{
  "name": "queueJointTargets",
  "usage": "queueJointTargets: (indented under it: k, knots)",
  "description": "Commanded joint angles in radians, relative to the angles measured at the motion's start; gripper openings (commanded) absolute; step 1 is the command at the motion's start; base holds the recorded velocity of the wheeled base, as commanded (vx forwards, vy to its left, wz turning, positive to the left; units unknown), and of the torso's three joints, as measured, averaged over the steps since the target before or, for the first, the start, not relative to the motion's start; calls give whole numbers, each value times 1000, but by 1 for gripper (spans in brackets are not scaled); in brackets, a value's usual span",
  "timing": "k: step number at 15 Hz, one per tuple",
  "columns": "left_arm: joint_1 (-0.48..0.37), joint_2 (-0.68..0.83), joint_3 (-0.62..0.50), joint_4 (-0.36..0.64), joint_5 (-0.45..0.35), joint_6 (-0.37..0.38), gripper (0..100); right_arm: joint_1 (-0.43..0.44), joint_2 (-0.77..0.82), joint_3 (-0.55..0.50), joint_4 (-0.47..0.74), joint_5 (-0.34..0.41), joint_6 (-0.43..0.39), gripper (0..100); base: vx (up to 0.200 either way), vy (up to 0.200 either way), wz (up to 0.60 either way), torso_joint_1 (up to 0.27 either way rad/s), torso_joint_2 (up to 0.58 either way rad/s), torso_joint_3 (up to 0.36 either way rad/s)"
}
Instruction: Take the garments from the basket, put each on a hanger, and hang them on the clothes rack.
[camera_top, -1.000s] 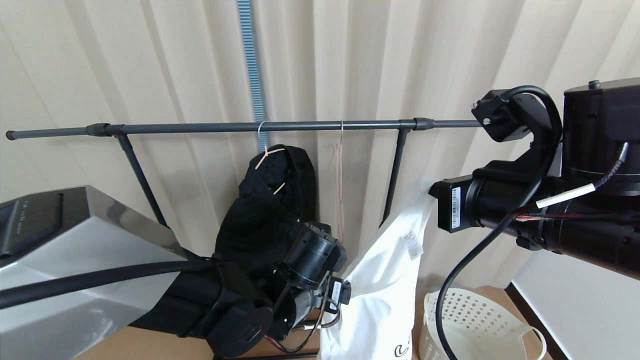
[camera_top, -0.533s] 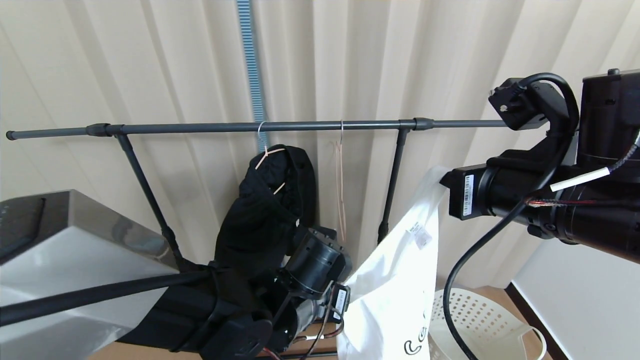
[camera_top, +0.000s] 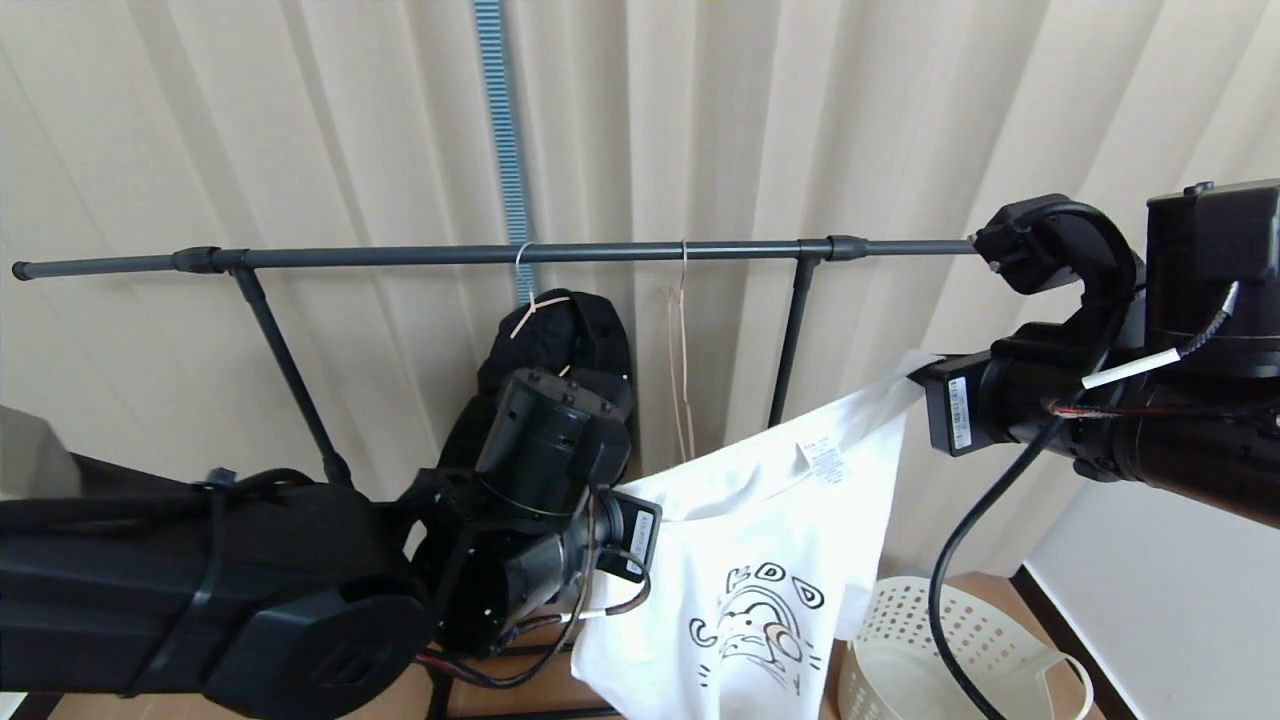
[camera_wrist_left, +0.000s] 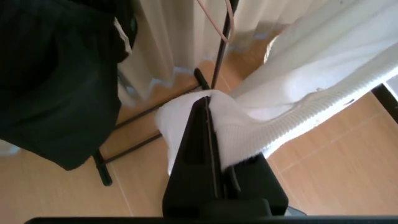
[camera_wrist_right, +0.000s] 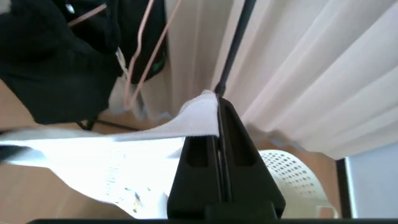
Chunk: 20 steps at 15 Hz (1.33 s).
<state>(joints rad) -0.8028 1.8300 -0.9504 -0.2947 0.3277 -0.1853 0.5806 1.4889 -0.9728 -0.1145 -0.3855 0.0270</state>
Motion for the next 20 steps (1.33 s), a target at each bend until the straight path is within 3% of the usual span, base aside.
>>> queueJointTargets:
  k: [1, 7, 12, 16, 18, 20]
  knots:
    - [27, -77, -5, -1, 1, 26, 0, -12, 13, 36, -1, -29, -36, 0, 0, 0, 0, 0, 0, 0]
    - [51, -80, -31, -3, -1, 67, 0, 27, 65, 91, -4, -107, -98, 0, 0, 0, 0, 0, 0, 0]
    - [93, -61, -77, -3, -4, 73, 0, 56, 30, 95, 10, -105, -102, 0, 0, 0, 0, 0, 0, 0]
    - [123, 0, -194, -6, -15, 90, 0, 186, -53, 123, 116, -99, -124, 0, 0, 0, 0, 0, 0, 0]
    - [122, 51, -278, -6, -15, 90, 0, 317, -79, 118, 207, -67, -121, 0, 0, 0, 0, 0, 0, 0]
    - [122, 74, -337, -4, -16, 95, 0, 398, -59, 117, 217, -65, -88, 0, 0, 0, 0, 0, 0, 0]
